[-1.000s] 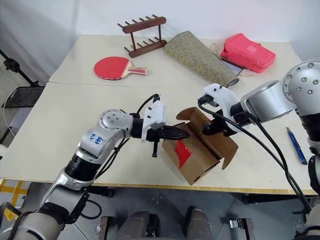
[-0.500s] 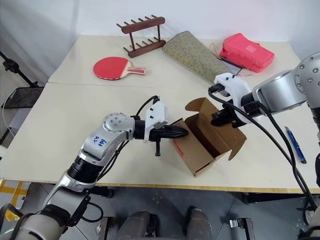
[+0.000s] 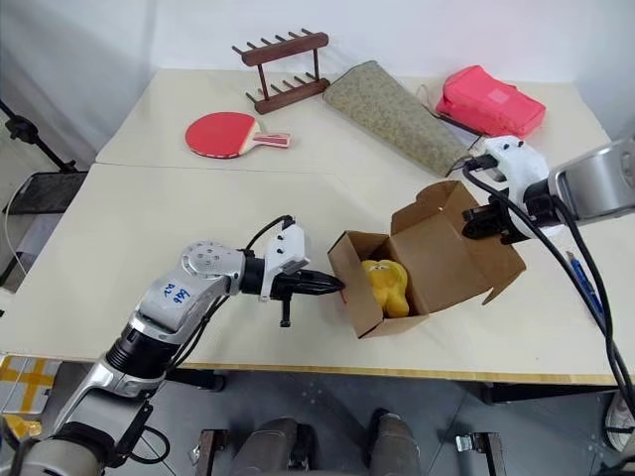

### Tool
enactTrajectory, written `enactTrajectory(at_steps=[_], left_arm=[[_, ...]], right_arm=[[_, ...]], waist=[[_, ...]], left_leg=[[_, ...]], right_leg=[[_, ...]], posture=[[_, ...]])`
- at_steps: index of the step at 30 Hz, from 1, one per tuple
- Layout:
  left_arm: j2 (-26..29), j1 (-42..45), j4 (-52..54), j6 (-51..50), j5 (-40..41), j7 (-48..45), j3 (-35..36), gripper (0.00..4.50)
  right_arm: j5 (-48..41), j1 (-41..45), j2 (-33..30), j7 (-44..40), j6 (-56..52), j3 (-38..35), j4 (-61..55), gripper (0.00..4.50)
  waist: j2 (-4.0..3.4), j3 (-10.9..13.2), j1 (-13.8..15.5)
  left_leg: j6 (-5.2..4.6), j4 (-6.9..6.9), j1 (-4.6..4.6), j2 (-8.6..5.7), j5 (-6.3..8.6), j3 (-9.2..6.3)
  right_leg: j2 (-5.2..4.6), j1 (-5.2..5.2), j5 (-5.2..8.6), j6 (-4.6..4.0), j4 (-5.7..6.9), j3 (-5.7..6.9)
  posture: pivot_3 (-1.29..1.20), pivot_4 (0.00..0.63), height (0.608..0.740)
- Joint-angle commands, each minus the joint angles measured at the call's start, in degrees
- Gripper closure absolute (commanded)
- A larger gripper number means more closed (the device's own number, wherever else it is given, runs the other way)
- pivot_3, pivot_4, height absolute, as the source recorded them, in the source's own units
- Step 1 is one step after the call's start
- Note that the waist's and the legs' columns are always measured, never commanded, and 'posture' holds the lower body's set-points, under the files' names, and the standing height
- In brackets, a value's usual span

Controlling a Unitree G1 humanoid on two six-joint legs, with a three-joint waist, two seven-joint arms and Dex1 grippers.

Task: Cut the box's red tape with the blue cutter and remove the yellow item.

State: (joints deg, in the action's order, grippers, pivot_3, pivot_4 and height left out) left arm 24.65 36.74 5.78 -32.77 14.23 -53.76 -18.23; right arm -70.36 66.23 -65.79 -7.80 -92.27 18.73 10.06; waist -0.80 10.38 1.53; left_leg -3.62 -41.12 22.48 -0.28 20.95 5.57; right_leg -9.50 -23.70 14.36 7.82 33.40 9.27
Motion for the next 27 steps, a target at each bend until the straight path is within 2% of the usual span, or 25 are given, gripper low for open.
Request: enactTrajectory(at_steps=[1, 8, 14, 17, 20, 21, 23, 24, 27], left_arm=[[-0.4, 0.8, 0.6, -0.5, -0.4, 1.1, 0.5, 4.50], [1.6, 0.5, -0.4, -2.6, -3.1, 2.2, 0.0, 4.50], [2.0, 1.9, -2.9, -0.9, -3.6, 3.2, 2.6, 4.50], [4.1, 3.5, -2.9, -2.5, 0.2, 1.5, 8.2, 3.96], [8.3, 3.1, -2.7, -2.9, 2.1, -1.7, 10.8, 3.08], [10.9, 2.0, -2.3, -3.5, 2.8, -3.6, 11.6, 2.78], [16.4, -1.2, -1.9, -3.0, 3.7, -7.6, 13.6, 2.26], [18.1, -3.5, -1.8, -3.2, 5.7, -9.0, 16.2, 1.97], [19.8, -9.0, -2.9, -1.2, 9.8, -10.7, 22.8, 1.15]], right_arm=[[-1.6, -2.7, 1.3, 0.2, -0.2, -4.4, -2.8, 4.49], [-3.7, -10.5, 6.1, 3.8, -0.2, -13.3, -7.1, 4.49], [-1.3, -17.8, 8.1, 4.2, -0.2, -20.8, -14.2, 4.49], [2.5, -23.9, 3.9, -3.1, 4.9, -25.2, -18.0, 3.89], [10.9, -33.2, -1.4, -16.4, 19.8, -27.7, -24.5, 2.93], [14.6, -39.0, -2.6, -25.1, 28.4, -31.2, -25.8, 2.58], [18.1, -47.7, -1.1, -39.2, 41.6, -40.5, -25.4, 2.00], [21.8, -51.5, 0.6, -43.2, 50.1, -45.1, -23.9, 1.73], [28.2, -56.4, 2.9, -53.0, 65.5, -49.9, -20.1, 0.80]], waist=[[0.00, 0.0, 0.0], [0.00, 0.0, 0.0], [0.00, 0.0, 0.1], [0.01, 0.0, 0.1], [0.01, 0.0, 0.0], [0.01, 0.0, -0.1], [0.05, 0.0, -0.2], [0.06, 0.0, -0.2], [0.04, 0.1, -0.3]], left_leg=[[0.00, 0.03, -0.01, 0.00, 0.00, 0.01], [0.02, 0.04, -0.04, 0.01, -0.01, 0.07], [0.02, 0.05, -0.02, 0.00, -0.01, 0.02], [0.02, 0.06, -0.03, 0.01, -0.02, 0.00], [0.03, 0.09, -0.04, 0.00, -0.01, 0.01], [0.03, 0.15, -0.08, -0.03, -0.01, 0.05], [0.04, 0.20, -0.15, -0.02, 0.00, 0.11], [0.09, 0.22, -0.26, 0.00, 0.02, 0.15], [0.09, 0.31, -0.36, 0.03, 0.03, 0.34]], right_leg=[[0.00, 0.00, 0.00, 0.00, 0.00, 0.00], [0.03, 0.00, 0.00, 0.00, 0.02, -0.01], [0.03, 0.00, 0.00, 0.01, 0.02, 0.01], [0.05, 0.00, 0.00, 0.01, 0.03, 0.02], [0.06, -0.01, 0.01, 0.03, 0.02, 0.02], [0.06, -0.01, 0.01, 0.05, 0.00, -0.01], [0.08, 0.01, 0.02, 0.09, -0.02, -0.03], [0.11, 0.05, 0.02, 0.11, -0.02, -0.06], [0.14, 0.05, 0.03, 0.11, -0.03, -0.17]], posture=[[0.00, 0.150, 0.740], [0.00, 0.150, 0.740], [0.00, 0.150, 0.740], [0.00, 0.150, 0.740], [0.00, 0.150, 0.740], [0.00, 0.150, 0.740], [0.00, 0.150, 0.740], [0.00, 0.150, 0.740], [0.00, 0.150, 0.740]])
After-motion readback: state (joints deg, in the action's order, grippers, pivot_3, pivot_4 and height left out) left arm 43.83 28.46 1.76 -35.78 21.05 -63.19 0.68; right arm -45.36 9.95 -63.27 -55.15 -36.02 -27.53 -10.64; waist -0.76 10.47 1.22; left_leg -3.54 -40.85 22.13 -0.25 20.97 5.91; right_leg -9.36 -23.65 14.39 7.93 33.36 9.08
